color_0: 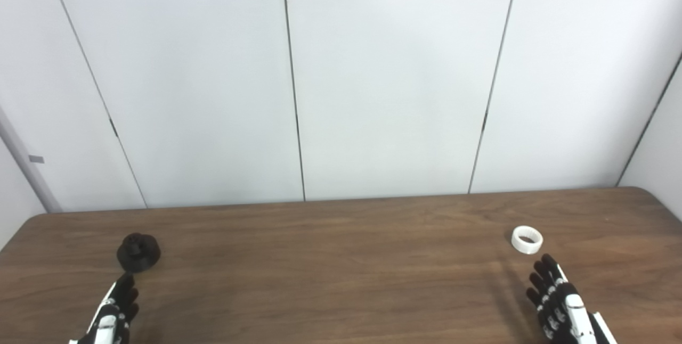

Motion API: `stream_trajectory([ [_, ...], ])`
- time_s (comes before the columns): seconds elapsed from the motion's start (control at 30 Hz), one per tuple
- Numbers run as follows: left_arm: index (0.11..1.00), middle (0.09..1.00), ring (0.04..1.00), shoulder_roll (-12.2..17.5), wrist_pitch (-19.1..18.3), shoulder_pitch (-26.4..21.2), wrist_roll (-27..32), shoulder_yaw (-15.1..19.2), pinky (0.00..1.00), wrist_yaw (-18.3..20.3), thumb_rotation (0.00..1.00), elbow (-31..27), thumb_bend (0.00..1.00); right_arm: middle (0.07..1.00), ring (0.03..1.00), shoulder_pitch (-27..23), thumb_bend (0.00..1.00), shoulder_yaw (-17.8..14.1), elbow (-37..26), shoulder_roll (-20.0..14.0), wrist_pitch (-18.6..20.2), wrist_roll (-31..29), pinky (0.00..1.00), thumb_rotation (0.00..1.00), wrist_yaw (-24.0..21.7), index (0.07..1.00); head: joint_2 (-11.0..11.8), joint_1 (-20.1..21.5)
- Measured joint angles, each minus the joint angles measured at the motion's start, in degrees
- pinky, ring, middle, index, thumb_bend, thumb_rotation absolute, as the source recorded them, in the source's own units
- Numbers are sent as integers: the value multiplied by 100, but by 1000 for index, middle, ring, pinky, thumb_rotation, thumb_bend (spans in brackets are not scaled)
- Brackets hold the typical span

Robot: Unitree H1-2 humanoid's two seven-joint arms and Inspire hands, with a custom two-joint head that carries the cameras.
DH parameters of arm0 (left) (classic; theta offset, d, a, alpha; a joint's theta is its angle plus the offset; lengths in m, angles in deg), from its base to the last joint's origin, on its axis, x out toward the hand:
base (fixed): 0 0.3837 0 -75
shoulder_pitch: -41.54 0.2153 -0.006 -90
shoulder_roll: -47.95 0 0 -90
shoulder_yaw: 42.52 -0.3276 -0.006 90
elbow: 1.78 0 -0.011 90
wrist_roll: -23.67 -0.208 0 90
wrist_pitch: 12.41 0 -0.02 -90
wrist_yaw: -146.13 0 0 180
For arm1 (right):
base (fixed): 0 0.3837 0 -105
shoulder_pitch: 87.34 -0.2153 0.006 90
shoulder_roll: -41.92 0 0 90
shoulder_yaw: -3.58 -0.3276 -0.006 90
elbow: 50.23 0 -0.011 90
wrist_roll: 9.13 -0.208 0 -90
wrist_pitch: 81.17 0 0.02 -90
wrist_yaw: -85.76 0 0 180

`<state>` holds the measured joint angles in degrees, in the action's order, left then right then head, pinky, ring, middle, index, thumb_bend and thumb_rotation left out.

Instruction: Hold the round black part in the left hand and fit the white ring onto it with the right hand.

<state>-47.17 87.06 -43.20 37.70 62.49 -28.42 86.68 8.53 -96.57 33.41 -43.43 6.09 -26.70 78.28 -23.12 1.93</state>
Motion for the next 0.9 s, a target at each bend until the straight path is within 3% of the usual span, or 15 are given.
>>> stream_trajectory([
  [0.63,946,973,978,-3,-2,1,-11,-1,983,-20,1000,-9,50,1000,1000,-2,0,-4,3,0,0,-22,1000,1000,0,1000,9,9],
  [0.9,927,961,969,-4,9,4,-99,-22,975,-28,998,-12,64,1000,1000,-1,0,-7,3,0,0,-18,1000,1000,0,1000,18,-210],
])
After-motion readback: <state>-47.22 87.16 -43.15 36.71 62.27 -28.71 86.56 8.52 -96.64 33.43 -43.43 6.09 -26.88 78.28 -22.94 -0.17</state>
